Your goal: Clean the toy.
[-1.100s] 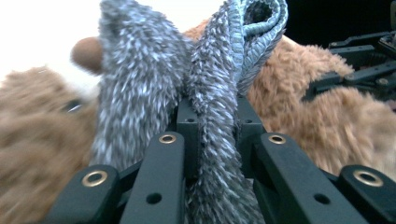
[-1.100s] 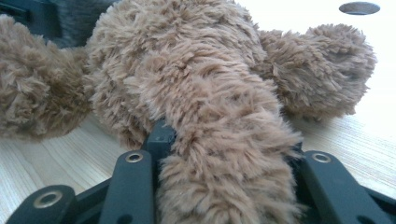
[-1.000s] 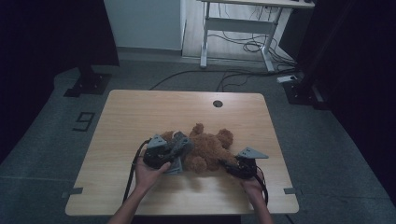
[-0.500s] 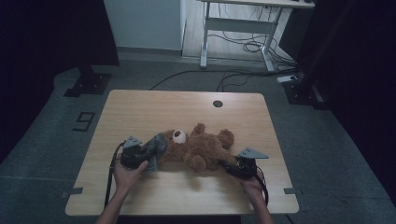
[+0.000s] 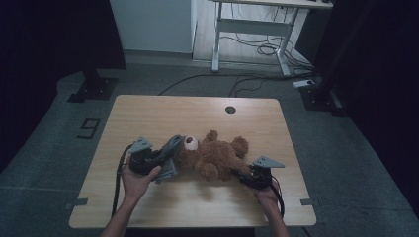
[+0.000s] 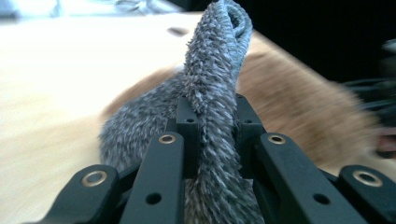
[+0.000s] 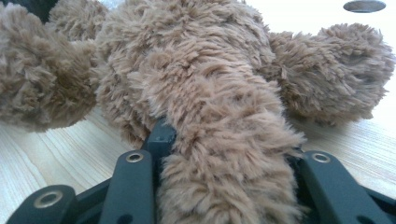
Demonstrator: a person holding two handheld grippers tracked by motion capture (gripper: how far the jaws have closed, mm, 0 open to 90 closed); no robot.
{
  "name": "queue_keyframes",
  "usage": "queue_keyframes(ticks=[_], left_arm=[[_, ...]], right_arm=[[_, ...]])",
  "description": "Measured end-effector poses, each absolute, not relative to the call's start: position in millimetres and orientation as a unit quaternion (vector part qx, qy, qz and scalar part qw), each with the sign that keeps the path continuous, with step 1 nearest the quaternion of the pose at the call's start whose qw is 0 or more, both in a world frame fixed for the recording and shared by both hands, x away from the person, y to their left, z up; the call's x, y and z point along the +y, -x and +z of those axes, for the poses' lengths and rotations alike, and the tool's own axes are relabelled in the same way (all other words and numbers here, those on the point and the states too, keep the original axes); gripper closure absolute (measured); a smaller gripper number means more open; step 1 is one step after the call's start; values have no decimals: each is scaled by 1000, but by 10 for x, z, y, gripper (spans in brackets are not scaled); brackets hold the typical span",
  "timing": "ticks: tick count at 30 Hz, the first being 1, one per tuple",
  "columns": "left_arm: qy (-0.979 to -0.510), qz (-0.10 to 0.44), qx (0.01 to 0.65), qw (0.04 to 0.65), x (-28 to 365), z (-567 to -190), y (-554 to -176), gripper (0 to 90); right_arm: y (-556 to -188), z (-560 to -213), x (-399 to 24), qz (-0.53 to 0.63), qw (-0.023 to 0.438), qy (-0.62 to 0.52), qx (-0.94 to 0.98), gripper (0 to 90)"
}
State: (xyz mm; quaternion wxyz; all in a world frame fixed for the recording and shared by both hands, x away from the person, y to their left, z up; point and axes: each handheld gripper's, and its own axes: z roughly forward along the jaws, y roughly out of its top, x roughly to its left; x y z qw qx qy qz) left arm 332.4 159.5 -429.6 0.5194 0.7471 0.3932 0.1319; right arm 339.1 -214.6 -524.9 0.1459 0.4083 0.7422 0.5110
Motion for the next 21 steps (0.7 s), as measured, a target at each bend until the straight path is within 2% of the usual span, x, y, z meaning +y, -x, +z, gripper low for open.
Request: queue_keyframes(ticks=[7, 12, 16, 21], left_arm=[[-786, 106, 321, 518, 723, -4112, -3451, 769], [-830, 66, 304, 462, 229, -4369, -3585, 770], [-835, 48, 314, 449, 260, -4651, -3587, 770], [-834, 47, 319, 447, 423, -4739, -3501, 772]], right_arm=[[-3385, -5248, -2152, 509, 146, -406, 745, 561], [-3381, -5245, -2161, 509, 146, -405, 745, 561], [-3376, -5235, -2173, 512, 135, -408, 744, 566], [-3379, -5237, -2174, 512, 128, -403, 748, 573]])
